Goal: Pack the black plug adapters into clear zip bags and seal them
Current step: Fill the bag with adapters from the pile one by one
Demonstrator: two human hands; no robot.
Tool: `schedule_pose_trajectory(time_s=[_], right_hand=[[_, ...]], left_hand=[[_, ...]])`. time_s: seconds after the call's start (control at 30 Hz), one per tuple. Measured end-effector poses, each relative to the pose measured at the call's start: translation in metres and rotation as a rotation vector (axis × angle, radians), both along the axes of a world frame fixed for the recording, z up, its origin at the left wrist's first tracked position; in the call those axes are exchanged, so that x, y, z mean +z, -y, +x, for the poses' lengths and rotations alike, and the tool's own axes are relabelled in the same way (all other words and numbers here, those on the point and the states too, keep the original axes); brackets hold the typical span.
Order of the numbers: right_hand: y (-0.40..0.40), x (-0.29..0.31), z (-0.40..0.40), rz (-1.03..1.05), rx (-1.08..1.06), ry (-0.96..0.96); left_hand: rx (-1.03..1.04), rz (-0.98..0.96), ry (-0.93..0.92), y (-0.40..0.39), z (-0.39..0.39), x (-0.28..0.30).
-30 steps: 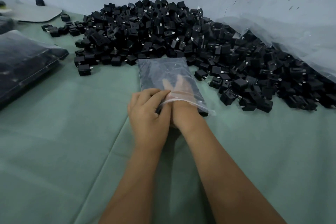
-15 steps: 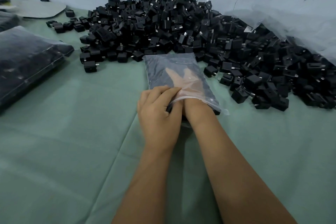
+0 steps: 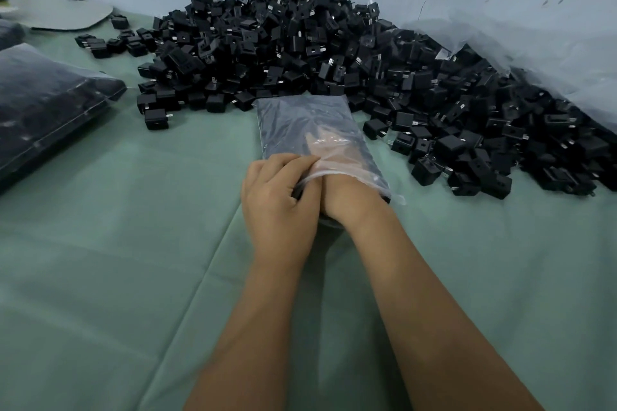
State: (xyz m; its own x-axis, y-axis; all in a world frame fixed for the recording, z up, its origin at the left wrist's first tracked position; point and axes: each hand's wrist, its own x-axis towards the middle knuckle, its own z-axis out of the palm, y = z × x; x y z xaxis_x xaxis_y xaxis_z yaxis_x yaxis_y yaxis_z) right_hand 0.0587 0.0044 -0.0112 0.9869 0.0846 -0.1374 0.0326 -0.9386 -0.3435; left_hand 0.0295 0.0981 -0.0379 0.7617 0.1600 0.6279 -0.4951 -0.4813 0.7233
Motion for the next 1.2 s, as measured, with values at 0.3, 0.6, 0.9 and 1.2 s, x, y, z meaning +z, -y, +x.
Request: schedule_pose_trajectory(time_s=[0.3, 0.6, 0.9, 1.2], right_hand=[[0.017, -0.013, -0.065, 0.159, 0.117, 0.851], [0.095, -0.031, -0.059, 0.425, -0.651, 0.903], [0.106, -0.042, -0.05, 0.126, -0.63, 0.388], [0.107, -0.04, -0.05, 0.489, -0.801, 0.695]], left_hand=[[-0.017, -0.008, -0.055, 0.0, -0.002, 0.002], [-0.096, -0.137, -0.221, -0.002, 0.001, -0.005], [-0.094, -0.183, -0.301, -0.001, 0.003, -0.006], [-0.098, -0.197, -0.307, -0.001, 0.001, -0.004]])
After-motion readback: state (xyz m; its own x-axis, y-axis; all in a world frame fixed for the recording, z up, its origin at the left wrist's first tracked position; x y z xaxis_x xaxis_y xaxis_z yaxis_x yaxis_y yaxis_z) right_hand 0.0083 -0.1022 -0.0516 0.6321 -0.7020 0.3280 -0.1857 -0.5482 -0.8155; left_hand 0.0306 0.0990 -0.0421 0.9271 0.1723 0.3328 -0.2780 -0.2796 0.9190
